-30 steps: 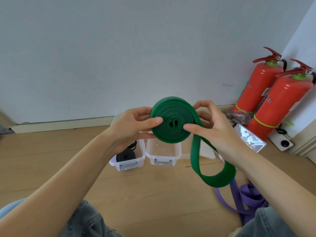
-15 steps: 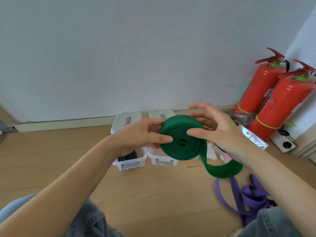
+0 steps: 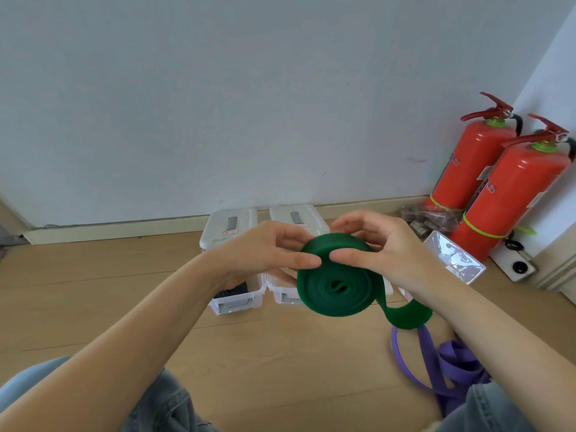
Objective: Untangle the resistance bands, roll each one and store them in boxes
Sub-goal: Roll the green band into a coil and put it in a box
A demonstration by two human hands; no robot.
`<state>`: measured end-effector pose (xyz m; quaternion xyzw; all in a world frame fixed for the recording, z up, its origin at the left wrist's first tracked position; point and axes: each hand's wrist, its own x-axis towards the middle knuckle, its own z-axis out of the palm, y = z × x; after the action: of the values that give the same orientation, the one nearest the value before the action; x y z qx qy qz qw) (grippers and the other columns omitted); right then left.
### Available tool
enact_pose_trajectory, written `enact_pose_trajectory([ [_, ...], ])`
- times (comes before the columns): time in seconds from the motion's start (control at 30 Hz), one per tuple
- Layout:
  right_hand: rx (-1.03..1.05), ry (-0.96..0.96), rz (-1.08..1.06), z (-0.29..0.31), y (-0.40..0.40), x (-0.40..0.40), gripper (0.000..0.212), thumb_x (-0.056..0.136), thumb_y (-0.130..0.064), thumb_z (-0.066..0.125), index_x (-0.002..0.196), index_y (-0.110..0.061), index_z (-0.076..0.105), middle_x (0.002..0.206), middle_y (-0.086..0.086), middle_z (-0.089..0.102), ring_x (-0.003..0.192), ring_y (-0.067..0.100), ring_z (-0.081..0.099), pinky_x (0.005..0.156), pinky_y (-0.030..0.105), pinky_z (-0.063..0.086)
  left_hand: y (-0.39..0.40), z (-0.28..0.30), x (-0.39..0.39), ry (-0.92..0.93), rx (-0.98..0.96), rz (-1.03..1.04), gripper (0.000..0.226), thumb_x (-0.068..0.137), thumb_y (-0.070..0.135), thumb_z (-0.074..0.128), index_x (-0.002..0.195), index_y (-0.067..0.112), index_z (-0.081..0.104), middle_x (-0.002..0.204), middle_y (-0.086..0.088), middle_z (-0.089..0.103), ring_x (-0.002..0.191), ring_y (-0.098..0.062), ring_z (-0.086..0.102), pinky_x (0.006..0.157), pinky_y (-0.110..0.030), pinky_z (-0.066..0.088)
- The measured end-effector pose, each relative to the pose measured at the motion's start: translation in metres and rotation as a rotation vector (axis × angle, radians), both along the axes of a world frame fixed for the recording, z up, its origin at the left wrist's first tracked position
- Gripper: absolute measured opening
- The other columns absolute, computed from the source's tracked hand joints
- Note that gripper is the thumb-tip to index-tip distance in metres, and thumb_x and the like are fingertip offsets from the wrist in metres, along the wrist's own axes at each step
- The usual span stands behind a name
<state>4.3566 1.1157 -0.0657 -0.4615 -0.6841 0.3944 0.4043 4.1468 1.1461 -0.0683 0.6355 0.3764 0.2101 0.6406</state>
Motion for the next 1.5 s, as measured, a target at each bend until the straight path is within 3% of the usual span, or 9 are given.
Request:
enact_pose_trajectory([
  [0.17,-0.106,-0.053,0.042,0.003,0.004,0.007,0.059,0.055,-0.043,0.075,0.109,-0.034,0.051,0.106,-0.003,0.064,0.091,0.007,0.064,0.083,0.027,0.054,0.004,-0.002,-0.013,-0.119,-0.036,0.130,0.033,0.071,0.027,0.072,0.103,0.018,0.068,0.102,-0.003,0.072,0.094,-0.018,0.069,0.071,-0.026,0.056],
  [0.5,0.066,-0.162,0.052,0.001,0.003,0.004,0.031,0.066,-0.034,0.080,0.092,-0.043,0.067,0.095,-0.016,0.070,0.088,0.004,0.066,0.081,0.028,0.053,0.005,0.004,0.005,0.070,0.009,-0.045,0.030,0.083,0.019,0.069,0.111,0.025,0.062,0.105,0.006,0.070,0.095,-0.014,0.068,0.076,-0.028,0.057],
  [0.67,0.000,-0.116,-0.047,0.005,0.001,0.020,0.052,0.058,-0.051,0.067,0.108,-0.044,0.053,0.109,-0.017,0.061,0.099,0.004,0.061,0.083,0.023,0.051,0.006,0.005,0.007,-0.073,-0.039,0.098,0.028,0.075,0.022,0.072,0.102,0.019,0.067,0.100,0.000,0.073,0.091,-0.020,0.070,0.069,-0.027,0.057],
  [0.8,0.012,0.037,-0.087,-0.008,-0.010,0.016,0.040,0.085,-0.034,0.056,0.123,-0.030,0.044,0.115,-0.009,0.058,0.101,0.002,0.058,0.084,0.023,0.052,0.000,0.004,0.012,-0.212,-0.228,0.161,0.040,0.071,0.028,0.070,0.109,0.014,0.065,0.103,-0.005,0.072,0.091,-0.026,0.070,0.069,-0.033,0.058],
  [1.0,-0.005,-0.049,-0.165,-0.032,-0.015,0.027,0.017,0.094,-0.019,0.051,0.110,-0.023,0.049,0.118,0.001,0.050,0.107,-0.001,0.049,0.089,0.015,0.042,-0.008,-0.020,0.030,-0.062,-0.352,0.121,0.036,0.085,0.015,0.065,0.120,0.012,0.055,0.110,-0.011,0.069,0.097,-0.029,0.068,0.080,-0.035,0.057],
  [1.07,0.049,-0.229,-0.235,-0.044,-0.007,0.025,0.027,0.092,-0.020,0.054,0.117,-0.008,0.053,0.119,0.004,0.039,0.107,-0.005,0.041,0.089,0.004,0.031,-0.006,-0.038,0.035,-0.093,-0.405,0.230,0.037,0.085,0.014,0.064,0.121,0.006,0.056,0.111,-0.013,0.068,0.095,-0.031,0.068,0.079,-0.037,0.058],
  [1.2,0.047,-0.681,-0.203,-0.080,0.015,0.018,0.071,0.078,-0.054,0.063,0.134,-0.017,0.041,0.123,0.004,0.037,0.119,0.020,0.034,0.104,0.031,0.027,0.009,-0.070,0.036,-0.080,-0.498,0.386,0.033,0.085,0.014,0.066,0.115,0.003,0.059,0.108,-0.014,0.067,0.083,-0.028,0.071,0.067,-0.034,0.060],
  [1.33,-0.115,-0.729,-0.066,-0.130,0.033,-0.001,0.118,0.061,-0.062,0.073,0.148,-0.017,0.007,0.144,0.004,0.023,0.132,0.023,0.023,0.103,0.033,0.026,0.027,-0.106,0.030,-0.040,-0.615,0.483,0.027,0.085,0.015,0.065,0.109,0.003,0.059,0.117,-0.016,0.060,0.087,-0.032,0.067,0.066,-0.034,0.059],
  [1.5,-0.186,-0.490,-0.142,-0.172,0.067,-0.010,0.091,0.051,-0.048,0.084,0.130,-0.027,0.042,0.119,-0.011,0.053,0.110,0.009,0.048,0.080,0.021,0.036,0.059,-0.147,0.017,0.002,-0.637,0.493,0.029,0.083,0.021,0.067,0.107,0.005,0.062,0.115,-0.014,0.063,0.084,-0.027,0.069,0.064,-0.032,0.059],
])
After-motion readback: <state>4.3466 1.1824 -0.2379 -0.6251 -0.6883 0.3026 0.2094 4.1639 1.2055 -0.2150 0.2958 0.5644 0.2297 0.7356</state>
